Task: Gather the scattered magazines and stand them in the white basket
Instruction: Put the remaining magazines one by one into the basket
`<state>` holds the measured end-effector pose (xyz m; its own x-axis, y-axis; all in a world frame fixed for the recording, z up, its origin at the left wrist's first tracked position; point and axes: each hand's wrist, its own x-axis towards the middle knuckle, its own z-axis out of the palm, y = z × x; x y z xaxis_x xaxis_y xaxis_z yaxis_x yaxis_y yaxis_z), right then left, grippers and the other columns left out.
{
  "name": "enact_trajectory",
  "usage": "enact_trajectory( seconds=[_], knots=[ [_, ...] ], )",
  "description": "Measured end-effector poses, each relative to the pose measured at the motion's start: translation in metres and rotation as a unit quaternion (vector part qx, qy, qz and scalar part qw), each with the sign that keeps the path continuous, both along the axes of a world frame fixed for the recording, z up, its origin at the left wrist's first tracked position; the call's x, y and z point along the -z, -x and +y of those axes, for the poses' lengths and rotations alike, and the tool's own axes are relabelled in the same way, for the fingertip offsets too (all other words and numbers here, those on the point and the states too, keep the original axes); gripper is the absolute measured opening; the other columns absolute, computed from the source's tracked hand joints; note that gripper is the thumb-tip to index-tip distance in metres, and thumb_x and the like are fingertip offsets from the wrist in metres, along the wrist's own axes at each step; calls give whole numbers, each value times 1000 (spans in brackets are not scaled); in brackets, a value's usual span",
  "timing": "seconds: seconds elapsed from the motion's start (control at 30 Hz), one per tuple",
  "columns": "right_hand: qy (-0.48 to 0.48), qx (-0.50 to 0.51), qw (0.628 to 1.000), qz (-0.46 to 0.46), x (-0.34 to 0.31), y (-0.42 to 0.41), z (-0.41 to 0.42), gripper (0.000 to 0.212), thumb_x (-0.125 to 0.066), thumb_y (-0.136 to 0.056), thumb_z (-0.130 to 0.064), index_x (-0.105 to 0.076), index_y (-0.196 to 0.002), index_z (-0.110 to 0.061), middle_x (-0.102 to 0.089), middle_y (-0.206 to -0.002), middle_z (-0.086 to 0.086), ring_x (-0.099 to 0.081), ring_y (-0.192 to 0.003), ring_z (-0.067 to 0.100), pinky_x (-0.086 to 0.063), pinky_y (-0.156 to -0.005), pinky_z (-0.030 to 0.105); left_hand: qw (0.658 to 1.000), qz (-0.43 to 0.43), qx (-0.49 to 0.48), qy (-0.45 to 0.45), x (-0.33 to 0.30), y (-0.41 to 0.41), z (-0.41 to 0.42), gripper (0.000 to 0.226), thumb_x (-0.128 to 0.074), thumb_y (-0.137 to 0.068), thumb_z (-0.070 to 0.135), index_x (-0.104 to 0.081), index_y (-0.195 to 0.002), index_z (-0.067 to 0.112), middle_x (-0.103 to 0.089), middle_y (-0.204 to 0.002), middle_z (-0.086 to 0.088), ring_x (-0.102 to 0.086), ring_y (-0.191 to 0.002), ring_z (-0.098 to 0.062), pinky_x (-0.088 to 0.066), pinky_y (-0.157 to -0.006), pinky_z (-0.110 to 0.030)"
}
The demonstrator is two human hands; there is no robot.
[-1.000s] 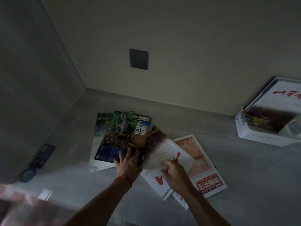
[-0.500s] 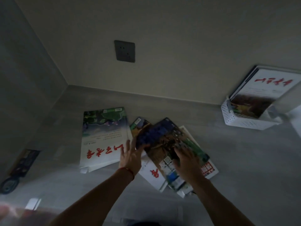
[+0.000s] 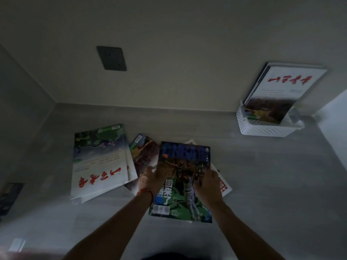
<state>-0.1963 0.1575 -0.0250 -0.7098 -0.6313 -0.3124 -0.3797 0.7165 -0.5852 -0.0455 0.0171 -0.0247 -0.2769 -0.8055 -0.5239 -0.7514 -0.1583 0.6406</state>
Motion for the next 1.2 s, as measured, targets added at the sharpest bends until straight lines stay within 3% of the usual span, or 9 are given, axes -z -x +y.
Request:
enact_trajectory(
  seconds=[0.13, 0.3, 0.47, 0.6, 0.67, 0.77, 0.87, 1.03, 1.2],
  knots=[
    [5, 109, 990, -86, 1, 19, 2, 40, -62, -86, -16, -53, -123, -4, -53, -125, 19, -48, -119, 39, -43, -100, 47, 1000, -17, 13, -1, 2, 11, 3, 41, -56, -92, 30, -54, -130, 13, -65, -120, -21, -63, -105, -39, -55, -85, -43],
    [36, 155, 971, -176, 6, 55, 16, 36, -69, -84, -16, -56, -115, -2, -65, -112, 17, -65, -103, 35, -55, -88, 43, 999, 34, -15, 31, 5, 27, 17, 16, -52, -96, 21, -58, -108, 13, -64, -88, -22, -51, -66, -25, -40, -62, -35],
    [116, 198, 916, -330, 10, 89, 25, 24, -68, -90, -17, -60, -109, -4, -74, -98, 18, -76, -69, 19, -46, -43, 23, 991, 101, -7, 89, -21, 58, 28, 31, -44, -100, 26, -57, -96, 54, -44, -56, -8, -31, -43, -18, -25, -43, -31],
    [138, 153, 929, -309, -2, 131, 38, 15, -55, -97, -25, -65, -88, -22, -71, -70, -4, -67, -55, 9, -45, -50, 22, 973, 214, 26, 82, -51, 92, 34, 28, -48, -99, 4, -64, -117, 17, -69, -89, -13, -61, -67, -24, -47, -64, -40],
    [154, 158, 923, -316, -11, 161, 46, 11, -55, -98, -23, -64, -102, -19, -68, -82, 3, -61, -63, 12, -46, -57, 26, 961, 259, 42, 89, -64, 116, 37, 23, -48, -95, -9, -62, -110, 1, -69, -95, -13, -63, -84, -22, -47, -79, -39],
    [187, 141, 912, -337, -25, 213, 61, 20, -57, -100, -19, -61, -119, -16, -62, -84, 6, -54, -64, 13, -44, -57, 26, 941, 309, 104, 89, -87, 157, 45, 20, -45, -94, -14, -59, -107, -6, -70, -76, 8, -61, -66, -1, -48, -65, -16],
    [206, 118, 905, -353, -44, 258, 75, 8, -57, -100, -18, -63, -105, -21, -59, -79, 3, -52, -68, 16, -43, -61, 30, 916, 361, 164, 65, -112, 198, 51, 22, -41, -95, -15, -55, -105, -2, -73, -74, 9, -63, -60, 4, -47, -55, -8],
    [325, 122, 910, -227, -90, 327, 100, 8, -63, -94, -4, -62, -90, -11, -63, -68, 1, -52, -57, 12, -39, -50, 22, 891, 406, 188, 72, -142, 265, 51, 16, -44, -96, -11, -48, -107, 0, -71, -72, 10, -56, -53, 3, -43, -49, -10],
    [399, 127, 908, -2, -152, 397, 102, 4, -72, -88, -16, -70, -85, -18, -71, -74, 3, -62, -61, 10, -50, -58, 26, 890, 403, 150, 152, -163, 334, 40, 7, -62, -87, 6, -61, -94, 6, -61, -69, -11, -53, -59, -22, -48, -58, -36]
  ],
)
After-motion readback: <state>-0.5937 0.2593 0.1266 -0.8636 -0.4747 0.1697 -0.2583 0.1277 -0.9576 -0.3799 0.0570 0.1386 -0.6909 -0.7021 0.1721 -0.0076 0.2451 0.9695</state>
